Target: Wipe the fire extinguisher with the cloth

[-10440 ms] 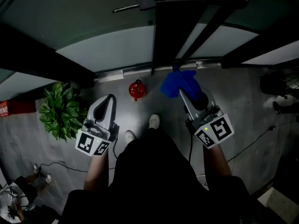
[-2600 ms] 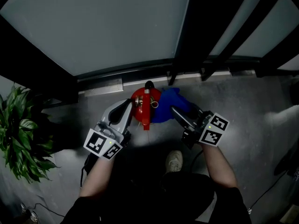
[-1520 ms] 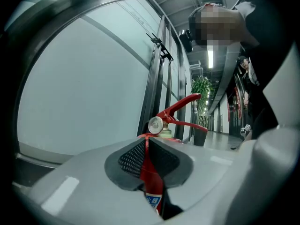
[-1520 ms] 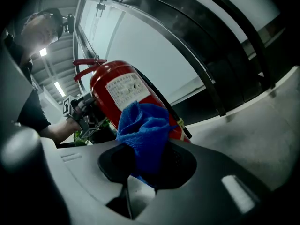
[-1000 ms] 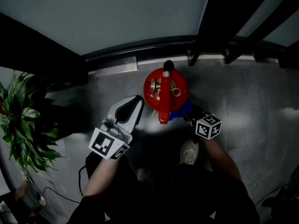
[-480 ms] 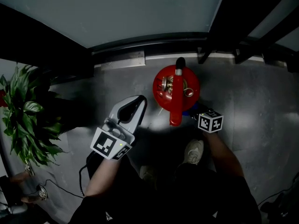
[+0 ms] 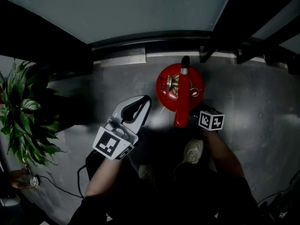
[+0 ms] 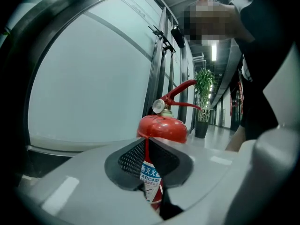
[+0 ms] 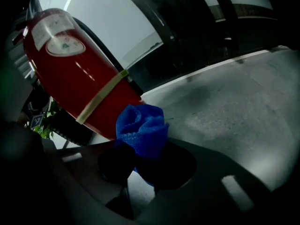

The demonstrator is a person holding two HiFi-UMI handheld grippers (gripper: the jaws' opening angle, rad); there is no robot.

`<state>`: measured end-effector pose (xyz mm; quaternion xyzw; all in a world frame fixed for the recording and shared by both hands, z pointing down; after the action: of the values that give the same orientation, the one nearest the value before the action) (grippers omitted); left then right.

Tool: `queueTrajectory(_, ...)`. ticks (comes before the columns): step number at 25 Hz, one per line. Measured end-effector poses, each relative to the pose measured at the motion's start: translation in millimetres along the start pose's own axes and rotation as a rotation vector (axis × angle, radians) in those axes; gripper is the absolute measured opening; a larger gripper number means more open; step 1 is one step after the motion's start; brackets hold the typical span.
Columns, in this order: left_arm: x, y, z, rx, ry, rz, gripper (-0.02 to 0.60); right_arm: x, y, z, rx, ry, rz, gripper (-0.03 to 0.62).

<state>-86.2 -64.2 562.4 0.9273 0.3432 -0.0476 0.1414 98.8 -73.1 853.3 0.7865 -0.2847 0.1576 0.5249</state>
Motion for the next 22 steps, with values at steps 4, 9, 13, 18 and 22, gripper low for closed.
queueTrajectory(4,-4,0,6,0.044,-0.006,-0.016,0.020,-18,-57,20,0.134,-0.060,0.044,0.091)
queueTrajectory(9,-5,3,21,0.104,-0.027,-0.043,0.020,-76,-154,70,0.365,-0.226,0.131,0.091)
queueTrajectory(13,1,6,38,0.143,-0.011,-0.075,0.020,-136,-226,109,0.511,-0.400,0.219,0.091)
queueTrajectory(18,8,8,48,0.144,0.016,-0.104,0.020,-207,-262,118,0.516,-0.618,0.363,0.091)
queueTrajectory(22,15,12,46,0.140,0.016,-0.116,0.020,-213,-226,109,0.423,-0.707,0.310,0.091)
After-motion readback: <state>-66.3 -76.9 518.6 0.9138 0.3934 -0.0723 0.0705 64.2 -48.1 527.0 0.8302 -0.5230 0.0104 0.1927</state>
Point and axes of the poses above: the fingertips, and each gripper's own axes: y forward along the fingers, x to its right, z out of its top, the point moved 1 cm from there along -y, backward along the fingers, and after that the axes turned 8 degrees about -x, right-handed, at the moved point
